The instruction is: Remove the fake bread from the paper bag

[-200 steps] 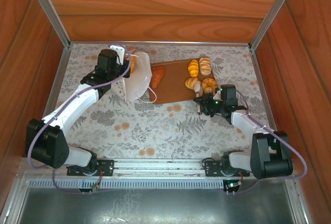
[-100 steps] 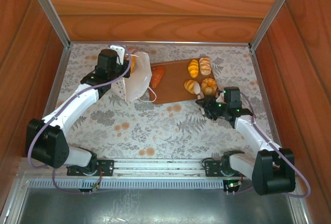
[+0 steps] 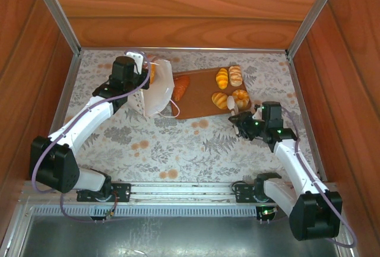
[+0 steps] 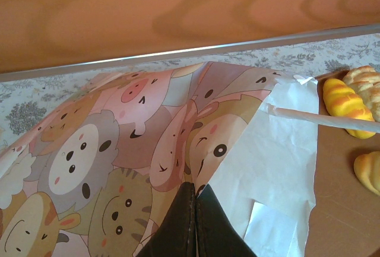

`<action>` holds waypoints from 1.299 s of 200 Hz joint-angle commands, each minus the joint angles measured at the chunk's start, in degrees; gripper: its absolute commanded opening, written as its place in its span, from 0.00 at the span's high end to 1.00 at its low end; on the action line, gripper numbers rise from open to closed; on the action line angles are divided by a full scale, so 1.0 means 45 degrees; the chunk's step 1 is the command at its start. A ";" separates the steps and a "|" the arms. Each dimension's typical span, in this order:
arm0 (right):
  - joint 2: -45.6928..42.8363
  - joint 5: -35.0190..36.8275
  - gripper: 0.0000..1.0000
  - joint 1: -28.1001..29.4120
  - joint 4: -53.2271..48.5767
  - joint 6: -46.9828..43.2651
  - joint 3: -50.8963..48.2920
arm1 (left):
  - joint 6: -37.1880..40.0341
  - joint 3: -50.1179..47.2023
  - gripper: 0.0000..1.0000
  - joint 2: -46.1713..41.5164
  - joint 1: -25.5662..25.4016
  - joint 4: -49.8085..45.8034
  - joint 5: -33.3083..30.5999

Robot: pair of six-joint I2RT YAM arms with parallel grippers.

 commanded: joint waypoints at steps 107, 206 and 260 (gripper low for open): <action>0.2067 -0.0708 0.63 0.1946 0.0389 -0.0958 0.1708 | -0.0257 0.0164 1.00 0.0008 -0.0032 0.0215 0.0104; 0.4416 -0.0591 0.63 0.1998 0.0382 -0.1511 0.2569 | -0.0120 0.0145 1.00 -0.0089 -0.0034 0.0164 0.0012; 0.5336 -0.0496 0.64 0.1960 0.0338 -0.1758 0.2957 | -0.0081 0.0145 1.00 -0.0145 -0.0024 0.0137 -0.0022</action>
